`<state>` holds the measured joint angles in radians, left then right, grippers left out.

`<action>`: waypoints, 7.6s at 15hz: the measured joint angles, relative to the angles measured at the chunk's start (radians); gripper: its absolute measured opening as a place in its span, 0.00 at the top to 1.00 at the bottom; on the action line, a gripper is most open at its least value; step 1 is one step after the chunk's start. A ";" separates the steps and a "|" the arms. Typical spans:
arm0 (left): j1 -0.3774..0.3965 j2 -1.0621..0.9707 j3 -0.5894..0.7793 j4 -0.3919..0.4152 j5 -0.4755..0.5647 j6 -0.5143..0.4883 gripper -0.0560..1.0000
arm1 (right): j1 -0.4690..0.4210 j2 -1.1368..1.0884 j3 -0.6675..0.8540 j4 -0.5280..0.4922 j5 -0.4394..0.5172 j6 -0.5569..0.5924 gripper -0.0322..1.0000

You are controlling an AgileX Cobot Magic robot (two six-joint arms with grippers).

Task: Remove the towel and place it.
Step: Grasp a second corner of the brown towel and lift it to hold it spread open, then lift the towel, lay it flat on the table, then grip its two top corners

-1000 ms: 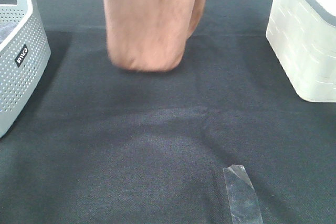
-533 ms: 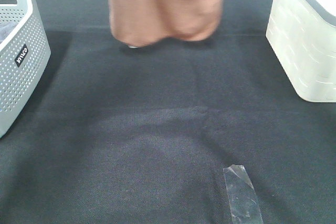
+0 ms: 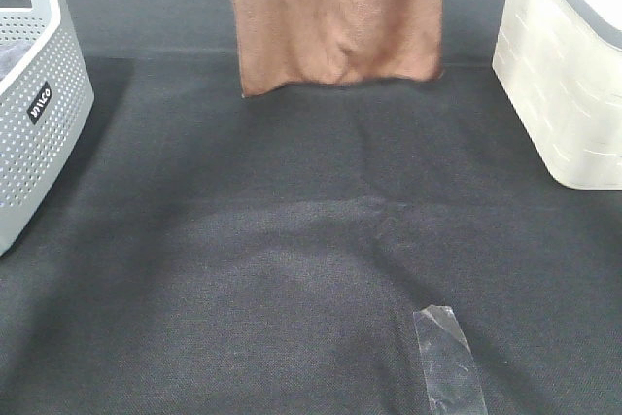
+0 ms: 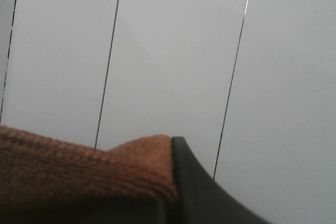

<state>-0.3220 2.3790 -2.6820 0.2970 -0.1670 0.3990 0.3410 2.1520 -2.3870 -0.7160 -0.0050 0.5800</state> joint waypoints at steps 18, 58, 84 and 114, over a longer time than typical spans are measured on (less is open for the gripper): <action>-0.084 -0.005 0.000 -0.114 0.947 -0.056 0.95 | -0.004 0.003 0.020 0.611 0.720 -0.465 0.96; -0.104 -1.172 1.317 -0.550 1.333 -0.257 0.95 | 0.018 -0.932 1.046 1.022 1.200 -0.599 0.96; -0.427 -1.250 1.996 -0.843 1.291 -0.354 0.95 | 0.010 -1.332 1.776 1.191 1.226 -0.568 0.96; -0.427 -0.732 1.913 -0.904 1.169 -0.361 0.95 | 0.004 -0.667 1.812 1.129 1.090 -0.794 0.96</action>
<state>-0.7490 1.6470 -0.7690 -0.6070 1.0020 0.0380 0.3450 1.4850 -0.5750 0.4130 1.0850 -0.2140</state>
